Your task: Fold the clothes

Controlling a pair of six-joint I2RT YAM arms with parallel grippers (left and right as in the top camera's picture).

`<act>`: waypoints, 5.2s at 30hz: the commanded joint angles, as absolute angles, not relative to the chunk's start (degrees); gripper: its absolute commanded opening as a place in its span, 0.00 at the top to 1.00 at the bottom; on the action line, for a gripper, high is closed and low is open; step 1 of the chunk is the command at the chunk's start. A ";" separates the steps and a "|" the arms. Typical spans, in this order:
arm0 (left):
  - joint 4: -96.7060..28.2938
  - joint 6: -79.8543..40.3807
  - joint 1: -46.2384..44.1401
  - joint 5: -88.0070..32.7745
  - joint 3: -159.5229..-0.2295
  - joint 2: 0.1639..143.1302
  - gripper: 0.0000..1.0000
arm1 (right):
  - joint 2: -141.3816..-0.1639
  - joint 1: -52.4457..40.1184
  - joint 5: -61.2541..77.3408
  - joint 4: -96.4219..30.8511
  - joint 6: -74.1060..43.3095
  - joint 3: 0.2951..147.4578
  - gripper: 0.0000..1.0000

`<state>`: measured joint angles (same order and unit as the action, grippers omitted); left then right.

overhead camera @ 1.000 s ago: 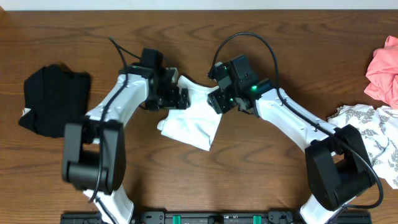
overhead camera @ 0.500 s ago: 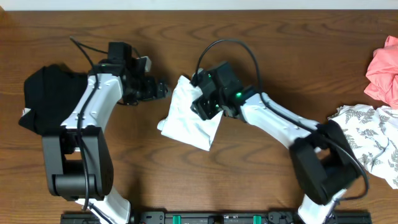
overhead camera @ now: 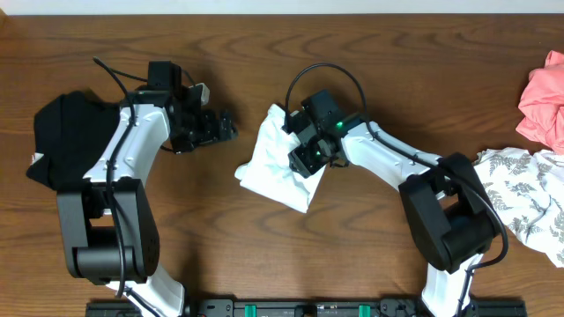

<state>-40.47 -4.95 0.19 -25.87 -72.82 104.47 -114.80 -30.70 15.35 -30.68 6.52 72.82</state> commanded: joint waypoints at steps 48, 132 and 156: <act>-48.80 -1.04 -4.91 -47.62 -72.20 118.67 0.48 | -118.15 -28.77 8.80 -34.11 7.33 70.52 0.37; -31.99 -14.85 -4.43 -37.60 -67.05 116.01 0.94 | -116.46 -28.67 8.75 -35.05 7.35 71.13 0.37; -31.53 -8.71 6.42 -6.55 -80.42 105.10 0.94 | -92.79 -25.12 7.44 -41.04 7.38 72.53 0.33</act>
<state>-31.57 -11.81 3.55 -10.37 -76.25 106.50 -93.73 -25.78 7.84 -40.29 7.75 72.47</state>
